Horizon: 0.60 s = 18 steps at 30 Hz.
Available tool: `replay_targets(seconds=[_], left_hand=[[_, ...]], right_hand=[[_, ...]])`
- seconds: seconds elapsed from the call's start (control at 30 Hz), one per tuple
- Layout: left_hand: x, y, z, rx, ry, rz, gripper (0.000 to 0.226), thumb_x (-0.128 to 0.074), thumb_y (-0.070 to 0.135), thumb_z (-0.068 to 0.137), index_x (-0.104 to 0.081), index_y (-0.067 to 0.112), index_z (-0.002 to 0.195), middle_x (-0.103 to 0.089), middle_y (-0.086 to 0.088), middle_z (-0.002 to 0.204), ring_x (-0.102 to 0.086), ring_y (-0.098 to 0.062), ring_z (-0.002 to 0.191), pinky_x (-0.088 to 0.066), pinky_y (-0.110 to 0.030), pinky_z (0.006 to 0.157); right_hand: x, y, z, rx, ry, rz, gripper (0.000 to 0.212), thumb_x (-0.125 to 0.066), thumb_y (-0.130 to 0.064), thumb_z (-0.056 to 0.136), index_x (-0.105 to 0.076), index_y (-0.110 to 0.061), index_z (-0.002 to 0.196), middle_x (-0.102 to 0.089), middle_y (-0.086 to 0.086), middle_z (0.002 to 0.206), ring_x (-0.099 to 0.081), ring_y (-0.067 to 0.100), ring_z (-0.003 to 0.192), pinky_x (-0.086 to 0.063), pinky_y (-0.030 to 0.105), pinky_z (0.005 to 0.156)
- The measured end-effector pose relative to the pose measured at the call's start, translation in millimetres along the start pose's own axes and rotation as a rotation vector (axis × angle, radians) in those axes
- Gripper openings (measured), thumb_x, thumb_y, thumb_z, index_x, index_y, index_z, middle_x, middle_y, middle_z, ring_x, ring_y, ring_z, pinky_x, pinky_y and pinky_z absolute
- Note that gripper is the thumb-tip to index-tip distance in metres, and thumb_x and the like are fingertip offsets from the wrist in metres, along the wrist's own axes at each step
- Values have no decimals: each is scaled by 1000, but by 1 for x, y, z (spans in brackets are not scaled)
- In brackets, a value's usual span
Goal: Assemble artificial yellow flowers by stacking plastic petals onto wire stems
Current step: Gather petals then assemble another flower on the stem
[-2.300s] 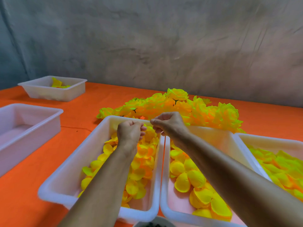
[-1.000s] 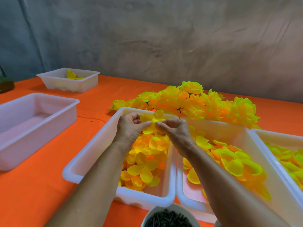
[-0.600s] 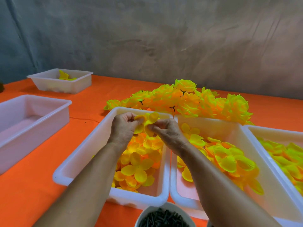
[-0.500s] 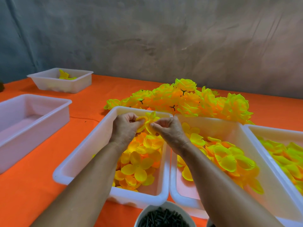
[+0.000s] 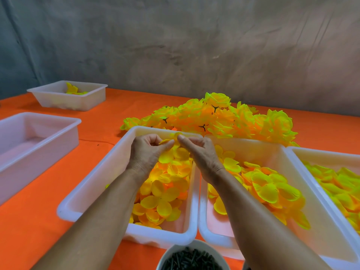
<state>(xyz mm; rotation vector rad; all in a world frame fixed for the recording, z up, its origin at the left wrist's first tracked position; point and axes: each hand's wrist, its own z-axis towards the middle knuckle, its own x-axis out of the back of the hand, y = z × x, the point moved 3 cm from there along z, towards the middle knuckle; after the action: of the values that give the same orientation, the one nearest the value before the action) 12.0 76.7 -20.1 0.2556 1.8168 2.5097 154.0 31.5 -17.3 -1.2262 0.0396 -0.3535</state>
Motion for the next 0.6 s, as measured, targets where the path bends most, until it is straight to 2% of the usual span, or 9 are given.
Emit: replay_targets(seconds=[0.07, 0.13, 0.2, 0.27, 0.37, 0.5, 0.6], left_hand=[[-3, 4, -1, 12, -58, -102, 23, -74, 22, 78, -61, 15, 60, -56, 4, 52, -48, -7, 49, -40, -18, 45], [-5, 5, -1, 89, -101, -200, 17, -66, 26, 84, -69, 14, 73, -65, 1, 59, -58, -7, 51, -45, -18, 46], [-4, 3, 2, 173, -113, -263, 17, -61, 25, 89, -70, 15, 79, -67, 1, 62, -61, -8, 54, -48, -20, 48], [-2, -1, 3, 235, -78, -266, 13, -63, 24, 88, -68, 16, 80, -67, 1, 66, -60, -11, 59, -48, -22, 51], [1, -6, 4, 281, -17, -249, 10, -69, 20, 83, -63, 16, 75, -64, -1, 71, -57, -13, 64, -46, -23, 52], [-1, -4, 4, 206, -29, -141, 25, -70, 17, 83, -55, 14, 63, -54, -9, 67, -48, -19, 63, -42, -27, 56], [-2, -2, 2, 130, -15, -71, 36, -72, 16, 81, -47, 16, 55, -43, 2, 53, -37, -12, 54, -35, -22, 49]], right_hand=[[0, 0, 0, 2, 5, 77, 19, -62, -17, 90, -70, -13, 74, -63, 4, 68, -56, 16, 64, -45, 32, 62], [0, 0, 0, -6, 18, 175, 18, -60, -9, 91, -72, -17, 80, -66, 2, 71, -59, 14, 64, -49, 27, 59], [2, 0, 1, -14, 42, 222, 13, -61, -6, 89, -72, -11, 84, -66, -1, 67, -59, 9, 59, -48, 21, 53], [4, 1, 1, -27, 58, 235, 8, -62, -3, 87, -70, 0, 88, -66, 5, 68, -61, 8, 55, -48, 21, 51], [4, 1, 0, -31, 52, 226, 11, -63, -3, 86, -67, 7, 85, -65, 13, 72, -61, 9, 55, -48, 20, 51], [3, 2, 0, -33, 45, 210, 20, -64, -5, 86, -64, 15, 86, -63, 17, 75, -57, 18, 59, -47, 25, 54], [2, 1, 0, -42, 30, 191, 12, -66, -4, 84, -65, 3, 74, -62, 14, 69, -57, 13, 55, -46, 22, 52]])
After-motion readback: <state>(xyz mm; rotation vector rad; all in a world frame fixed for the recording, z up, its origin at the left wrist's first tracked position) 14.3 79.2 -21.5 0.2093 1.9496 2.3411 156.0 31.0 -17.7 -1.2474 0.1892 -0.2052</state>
